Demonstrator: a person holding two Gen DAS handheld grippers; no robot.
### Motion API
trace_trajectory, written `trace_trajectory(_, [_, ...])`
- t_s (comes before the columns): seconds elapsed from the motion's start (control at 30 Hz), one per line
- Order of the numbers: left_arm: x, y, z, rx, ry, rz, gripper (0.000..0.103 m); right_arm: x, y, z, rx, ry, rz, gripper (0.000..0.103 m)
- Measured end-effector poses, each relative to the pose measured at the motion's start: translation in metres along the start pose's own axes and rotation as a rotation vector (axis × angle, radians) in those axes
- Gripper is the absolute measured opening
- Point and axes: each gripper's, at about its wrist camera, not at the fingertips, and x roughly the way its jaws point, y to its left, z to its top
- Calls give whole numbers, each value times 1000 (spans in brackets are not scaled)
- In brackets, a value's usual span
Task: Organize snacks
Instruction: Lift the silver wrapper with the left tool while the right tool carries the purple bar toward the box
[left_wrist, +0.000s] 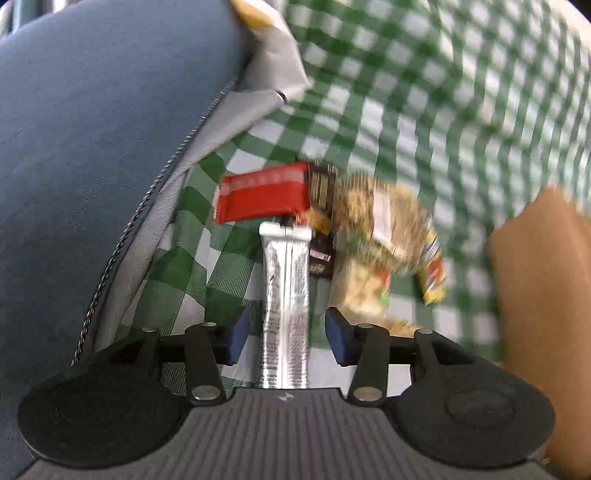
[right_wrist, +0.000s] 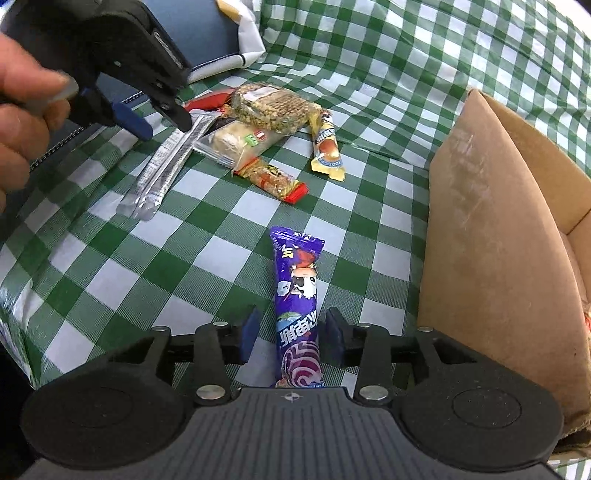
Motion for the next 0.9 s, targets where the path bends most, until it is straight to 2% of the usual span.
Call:
trace_trajectory(0.1, [13,-17,-5,97,41,80,51,3,-3,1,12,9,-2,43])
trace_trajectory(0.23, [17,-26,-7,147,32,107,49,6,-5,2,18,10,-1,44])
trace_trajectory(0.37, [14,-24,-11,151,21,103,31,7,-2,3,5,4,-11,44])
trace_trajectory(0.5, [12,-20,-7,124,25,80,25,6,0,3,-17,-5,-14,43])
trace_trajectory(0.57, [9,-17,-6,103,20,63,24,5,1,2,-24,-8,-8,22])
trace_trajectory(0.9, [-21,5,-2,-47,-51,-87,19,-2,-5,2,-14,-63,-74,20])
